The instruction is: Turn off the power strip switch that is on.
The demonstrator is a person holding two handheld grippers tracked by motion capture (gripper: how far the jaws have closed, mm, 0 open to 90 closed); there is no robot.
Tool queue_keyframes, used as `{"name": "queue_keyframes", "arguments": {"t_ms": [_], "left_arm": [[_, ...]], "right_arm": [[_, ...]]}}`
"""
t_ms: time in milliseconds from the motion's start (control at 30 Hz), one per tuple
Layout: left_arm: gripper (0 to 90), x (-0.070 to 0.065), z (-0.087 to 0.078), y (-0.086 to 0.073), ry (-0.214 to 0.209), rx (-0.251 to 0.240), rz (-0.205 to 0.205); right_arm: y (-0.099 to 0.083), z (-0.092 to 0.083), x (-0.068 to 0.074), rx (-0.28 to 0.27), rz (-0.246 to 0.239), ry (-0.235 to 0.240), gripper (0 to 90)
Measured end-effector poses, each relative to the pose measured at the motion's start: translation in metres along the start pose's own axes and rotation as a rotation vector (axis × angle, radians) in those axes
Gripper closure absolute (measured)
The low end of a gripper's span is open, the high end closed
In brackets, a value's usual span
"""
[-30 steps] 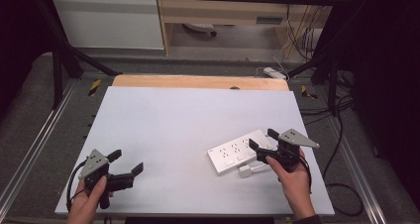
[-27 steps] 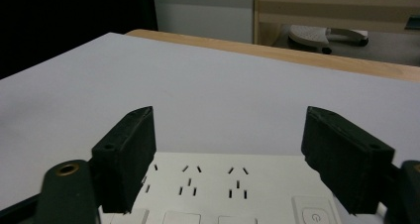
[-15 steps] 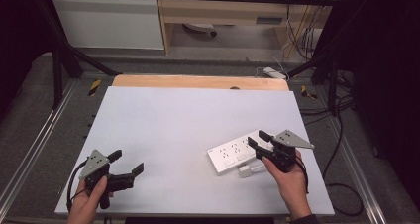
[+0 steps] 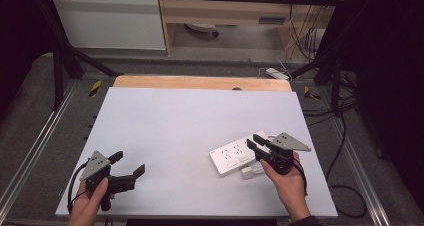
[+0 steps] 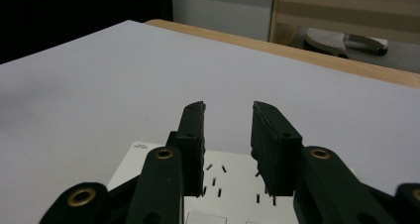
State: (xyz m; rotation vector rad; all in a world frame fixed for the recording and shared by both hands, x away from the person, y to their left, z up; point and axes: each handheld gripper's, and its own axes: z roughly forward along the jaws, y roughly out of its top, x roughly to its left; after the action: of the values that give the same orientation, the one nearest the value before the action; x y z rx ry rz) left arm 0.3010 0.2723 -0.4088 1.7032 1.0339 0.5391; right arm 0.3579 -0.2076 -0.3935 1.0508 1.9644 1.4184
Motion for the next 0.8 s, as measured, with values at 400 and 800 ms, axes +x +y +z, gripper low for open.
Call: {"name": "queue_keyframes", "arguments": {"t_ms": [400,800], "left_arm": [[5.6,0.000,0.000,0.000,0.000,0.000,0.005],[5.6,-0.001,0.001,0.000,0.000,0.005,0.012]], "right_arm": [[-0.008,0.003,0.005,0.017,-0.018,0.002,82.0],[-0.014,0.007,0.010,0.046,-0.032,0.033,88.7]]}}
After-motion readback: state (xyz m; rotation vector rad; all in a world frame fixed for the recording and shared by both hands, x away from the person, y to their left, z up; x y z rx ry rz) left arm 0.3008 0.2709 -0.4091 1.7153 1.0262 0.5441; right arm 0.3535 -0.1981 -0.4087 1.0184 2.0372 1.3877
